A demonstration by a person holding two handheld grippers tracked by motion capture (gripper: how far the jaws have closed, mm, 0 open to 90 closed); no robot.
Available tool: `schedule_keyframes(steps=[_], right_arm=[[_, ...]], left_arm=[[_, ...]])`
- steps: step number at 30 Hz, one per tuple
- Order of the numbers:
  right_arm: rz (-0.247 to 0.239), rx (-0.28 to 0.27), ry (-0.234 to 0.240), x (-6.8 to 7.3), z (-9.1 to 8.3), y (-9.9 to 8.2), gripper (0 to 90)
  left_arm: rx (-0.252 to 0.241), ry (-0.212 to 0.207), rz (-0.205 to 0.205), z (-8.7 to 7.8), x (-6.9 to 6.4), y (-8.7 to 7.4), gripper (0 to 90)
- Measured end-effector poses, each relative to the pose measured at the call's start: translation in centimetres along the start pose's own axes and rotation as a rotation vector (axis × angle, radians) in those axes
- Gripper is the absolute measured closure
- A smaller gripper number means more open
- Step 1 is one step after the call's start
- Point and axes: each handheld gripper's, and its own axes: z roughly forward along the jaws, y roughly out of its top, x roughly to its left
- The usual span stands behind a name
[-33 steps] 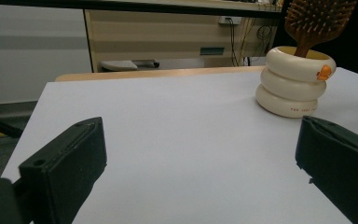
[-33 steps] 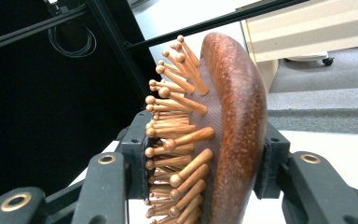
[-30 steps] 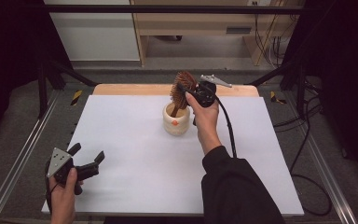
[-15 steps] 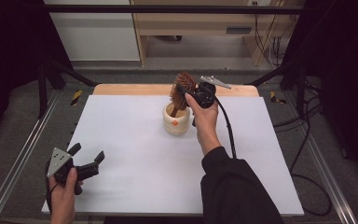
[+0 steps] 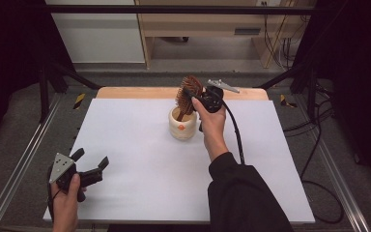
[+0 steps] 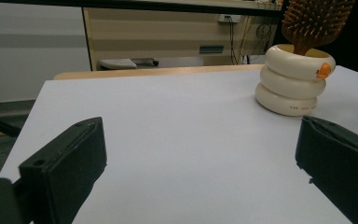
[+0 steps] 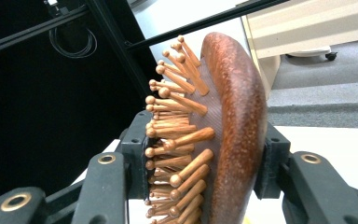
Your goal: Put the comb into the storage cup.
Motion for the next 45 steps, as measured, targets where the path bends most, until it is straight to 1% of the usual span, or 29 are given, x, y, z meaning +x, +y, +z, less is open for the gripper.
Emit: schedule_keyframes(steps=[11,22,45], right_arm=[[0.013,0.005,0.006,-0.2,0.1,-0.2,50.4],[0.021,0.006,0.001,-0.4,0.1,-0.4,50.4],[0.05,0.008,-0.001,-1.2,0.0,-0.4,49.5]], left_arm=[[0.002,-0.002,0.001,0.1,0.0,0.0,1.8],[0.005,-0.003,0.003,0.1,0.0,0.0,1.8],[0.006,-0.006,0.002,0.1,-0.1,0.0,1.8]])
